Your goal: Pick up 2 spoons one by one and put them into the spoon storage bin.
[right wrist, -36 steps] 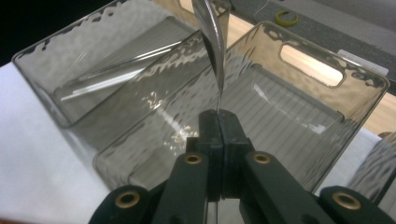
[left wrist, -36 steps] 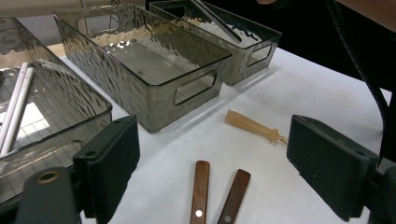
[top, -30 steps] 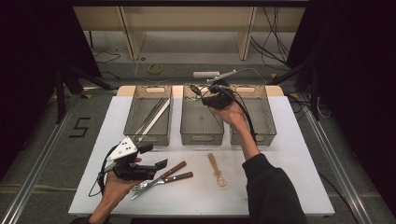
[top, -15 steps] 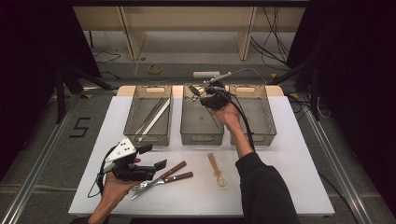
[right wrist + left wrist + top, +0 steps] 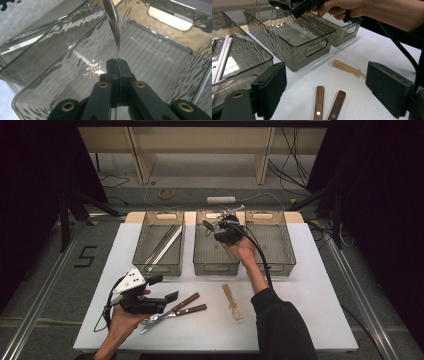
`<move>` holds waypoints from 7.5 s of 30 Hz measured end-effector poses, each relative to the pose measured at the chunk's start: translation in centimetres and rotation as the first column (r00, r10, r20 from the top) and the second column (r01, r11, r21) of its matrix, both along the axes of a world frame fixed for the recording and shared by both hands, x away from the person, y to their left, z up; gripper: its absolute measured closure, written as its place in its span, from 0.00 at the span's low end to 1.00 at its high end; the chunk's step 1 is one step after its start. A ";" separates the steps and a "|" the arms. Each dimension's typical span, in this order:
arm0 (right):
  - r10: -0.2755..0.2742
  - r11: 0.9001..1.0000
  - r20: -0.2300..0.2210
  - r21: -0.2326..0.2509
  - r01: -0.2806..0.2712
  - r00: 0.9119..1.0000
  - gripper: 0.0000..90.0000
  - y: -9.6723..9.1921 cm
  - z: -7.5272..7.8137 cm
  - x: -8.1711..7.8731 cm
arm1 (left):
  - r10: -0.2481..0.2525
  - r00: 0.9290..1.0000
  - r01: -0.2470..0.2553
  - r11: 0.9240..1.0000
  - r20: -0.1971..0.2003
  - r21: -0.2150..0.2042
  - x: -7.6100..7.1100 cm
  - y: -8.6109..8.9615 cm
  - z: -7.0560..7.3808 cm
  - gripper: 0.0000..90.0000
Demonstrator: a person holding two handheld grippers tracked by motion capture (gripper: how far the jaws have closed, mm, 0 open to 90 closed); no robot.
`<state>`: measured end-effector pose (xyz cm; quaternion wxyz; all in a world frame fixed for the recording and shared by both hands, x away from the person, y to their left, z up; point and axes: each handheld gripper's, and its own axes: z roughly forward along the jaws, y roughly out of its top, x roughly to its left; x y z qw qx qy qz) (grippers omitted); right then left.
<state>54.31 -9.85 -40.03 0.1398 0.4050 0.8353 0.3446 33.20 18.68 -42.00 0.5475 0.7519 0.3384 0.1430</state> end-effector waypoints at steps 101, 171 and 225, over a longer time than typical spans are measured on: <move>0.115 0.969 -0.176 -0.197 -0.150 0.978 0.70 -3.4 -7.0 -15.1 | 0.008 1.000 -0.008 1.000 0.001 0.017 -0.2 0.0 -0.1 0.18; 0.177 0.984 -0.035 -0.025 -0.178 0.984 0.87 -5.2 -0.5 -13.1 | 0.023 1.000 -0.023 1.000 -0.009 0.015 0.0 0.0 -0.3 0.18; 0.046 0.999 0.014 -0.028 -0.046 0.999 0.86 -0.8 2.7 -2.0 | 0.020 1.000 -0.020 1.000 -0.014 0.014 0.1 0.0 -0.3 0.19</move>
